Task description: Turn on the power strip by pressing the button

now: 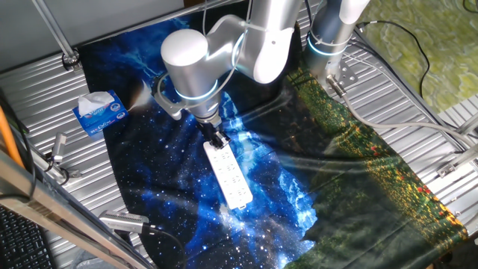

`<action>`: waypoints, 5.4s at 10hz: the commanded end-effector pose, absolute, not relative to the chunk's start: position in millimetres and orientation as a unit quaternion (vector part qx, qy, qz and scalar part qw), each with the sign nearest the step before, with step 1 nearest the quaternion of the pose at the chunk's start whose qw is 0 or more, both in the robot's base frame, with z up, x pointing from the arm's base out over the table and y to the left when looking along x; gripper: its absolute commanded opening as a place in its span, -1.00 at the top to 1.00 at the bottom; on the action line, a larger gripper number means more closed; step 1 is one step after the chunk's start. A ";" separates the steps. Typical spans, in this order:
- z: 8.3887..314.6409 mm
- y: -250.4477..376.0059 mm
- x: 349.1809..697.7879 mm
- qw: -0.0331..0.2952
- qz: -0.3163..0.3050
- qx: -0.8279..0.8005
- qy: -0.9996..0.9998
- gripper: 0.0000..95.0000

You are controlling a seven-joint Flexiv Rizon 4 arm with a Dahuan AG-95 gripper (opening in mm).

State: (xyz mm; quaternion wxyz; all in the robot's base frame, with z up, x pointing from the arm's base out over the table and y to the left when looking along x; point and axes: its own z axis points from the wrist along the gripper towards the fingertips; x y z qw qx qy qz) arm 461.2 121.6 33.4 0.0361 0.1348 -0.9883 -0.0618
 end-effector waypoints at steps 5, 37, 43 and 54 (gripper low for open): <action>4.6 124.0 458.8 0.035 -0.059 0.139 -0.988 1.00; 45.2 122.0 458.2 0.042 -0.040 0.162 -0.985 1.00; 53.9 117.4 456.7 0.028 -0.027 0.187 -0.982 1.00; 51.0 96.2 462.1 0.029 -0.025 0.123 -0.992 -0.20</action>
